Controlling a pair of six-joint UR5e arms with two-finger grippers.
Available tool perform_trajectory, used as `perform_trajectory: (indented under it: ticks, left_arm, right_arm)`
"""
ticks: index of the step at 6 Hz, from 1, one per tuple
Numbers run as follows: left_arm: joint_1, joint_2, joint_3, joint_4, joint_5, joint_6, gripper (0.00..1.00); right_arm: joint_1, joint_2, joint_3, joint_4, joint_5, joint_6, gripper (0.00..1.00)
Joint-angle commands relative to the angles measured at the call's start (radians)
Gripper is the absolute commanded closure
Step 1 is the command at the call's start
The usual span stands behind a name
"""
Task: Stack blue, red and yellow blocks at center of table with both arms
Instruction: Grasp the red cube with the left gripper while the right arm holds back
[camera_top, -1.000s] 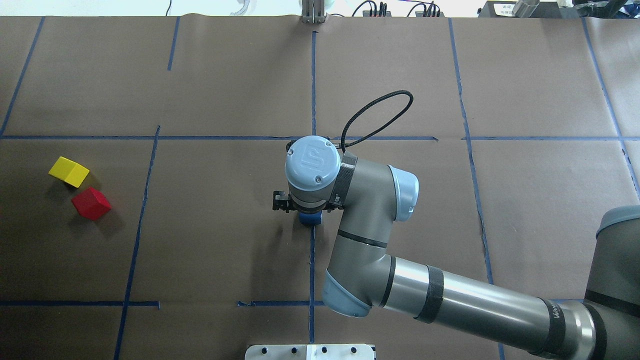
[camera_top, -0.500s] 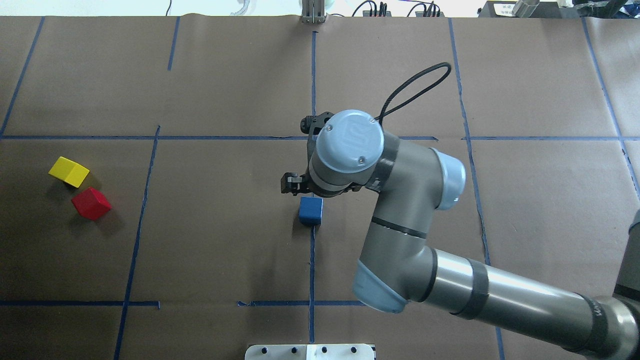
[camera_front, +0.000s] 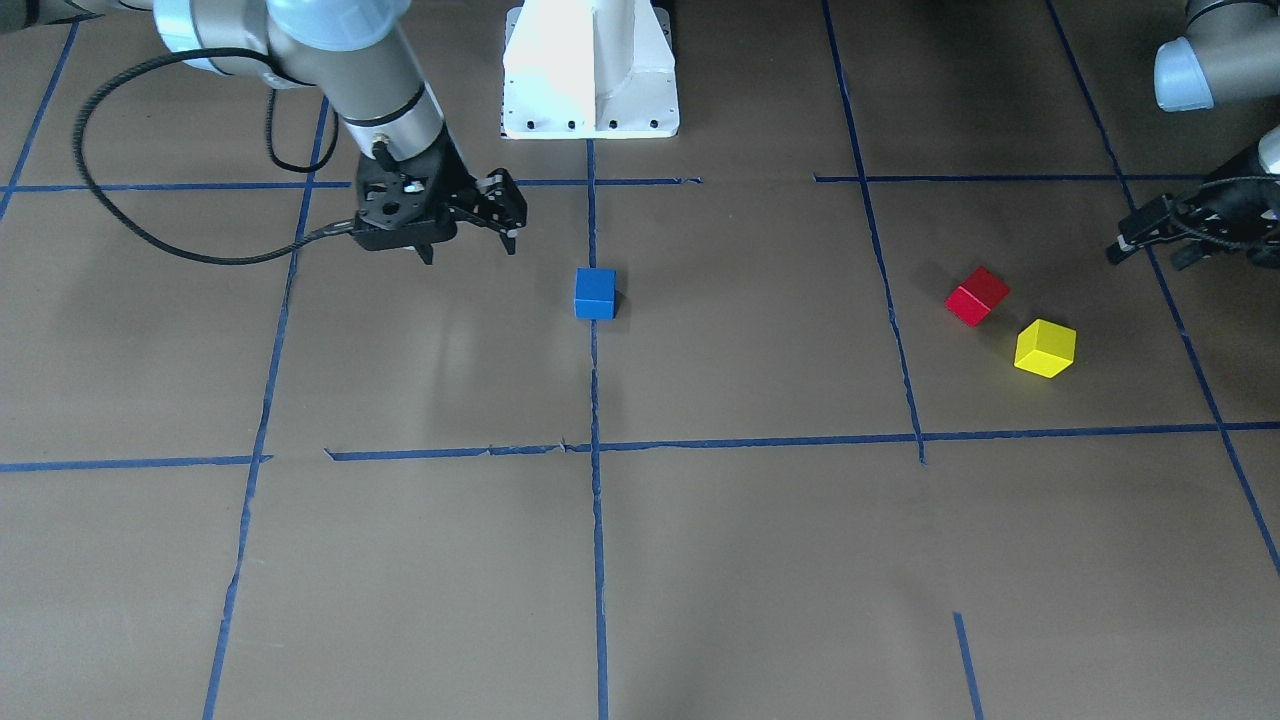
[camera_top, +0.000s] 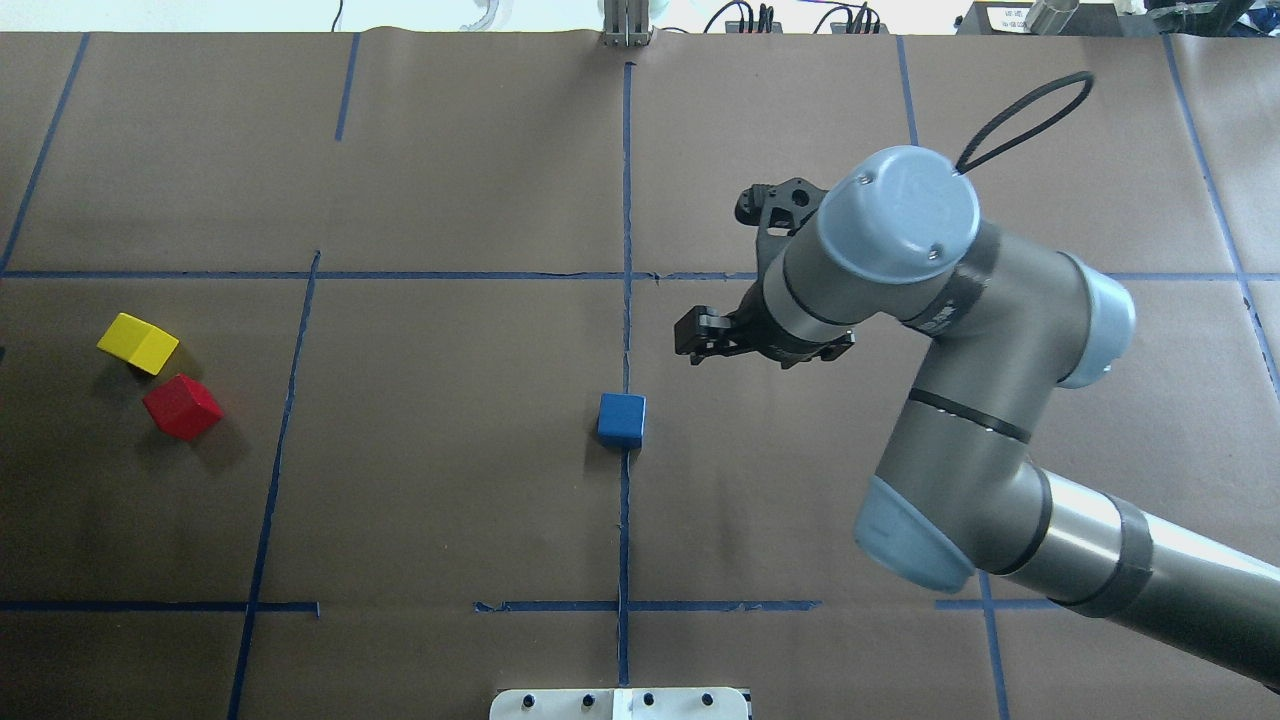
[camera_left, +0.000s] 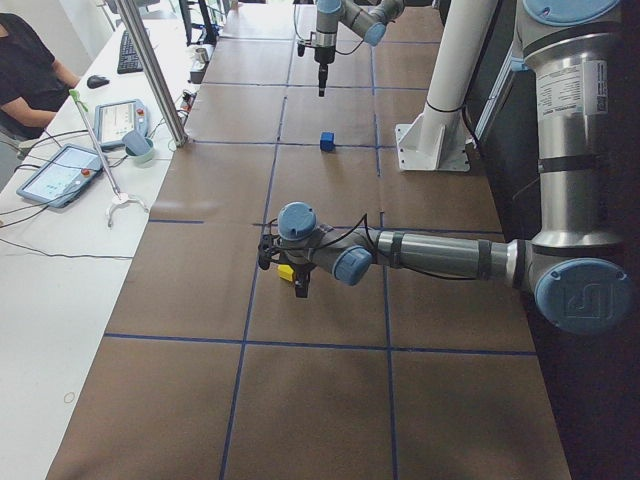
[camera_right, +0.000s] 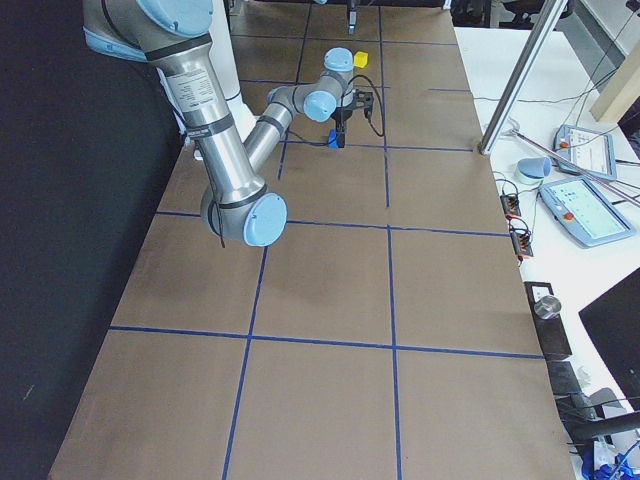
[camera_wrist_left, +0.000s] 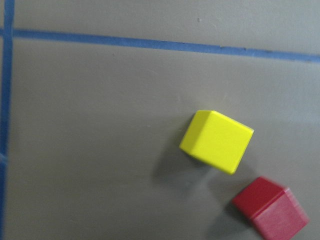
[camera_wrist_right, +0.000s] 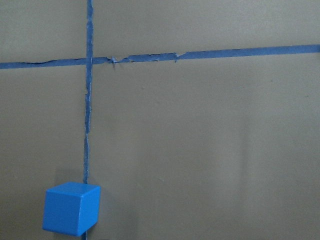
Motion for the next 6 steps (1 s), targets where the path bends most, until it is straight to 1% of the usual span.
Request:
perform_trajectory:
  ticks: [1,2,3,4,5,6]
  left_arm:
    - [0.169,-0.023,-0.059,-0.023,0.097,-0.463,0.00]
    - [0.183,-0.023,-0.073,-0.023,0.102,-0.566,0.00]
    - [0.235,-0.021,-0.064,-0.024,0.190,-0.640,0.00]
    - [0.263,-0.024,-0.050,-0.026,0.221,-0.660,0.00]
    - [0.272,-0.033,-0.045,-0.026,0.223,-0.669,0.00]
    - [0.272,-0.077,-0.033,-0.023,0.223,-0.688,0.00]
  right_arm:
    - [-0.008,-0.013,0.002,0.002,-0.012,0.001,0.00]
    - [-0.011,-0.014,0.002,0.000,-0.024,0.001,0.00]
    - [-0.022,-0.014,0.005,0.002,-0.041,0.005,0.00]
    - [-0.021,-0.014,0.017,0.002,-0.046,0.008,0.00]
    - [-0.018,-0.014,0.025,0.002,-0.047,0.011,0.00]
    - [-0.018,-0.014,0.024,0.002,-0.047,0.011,0.00]
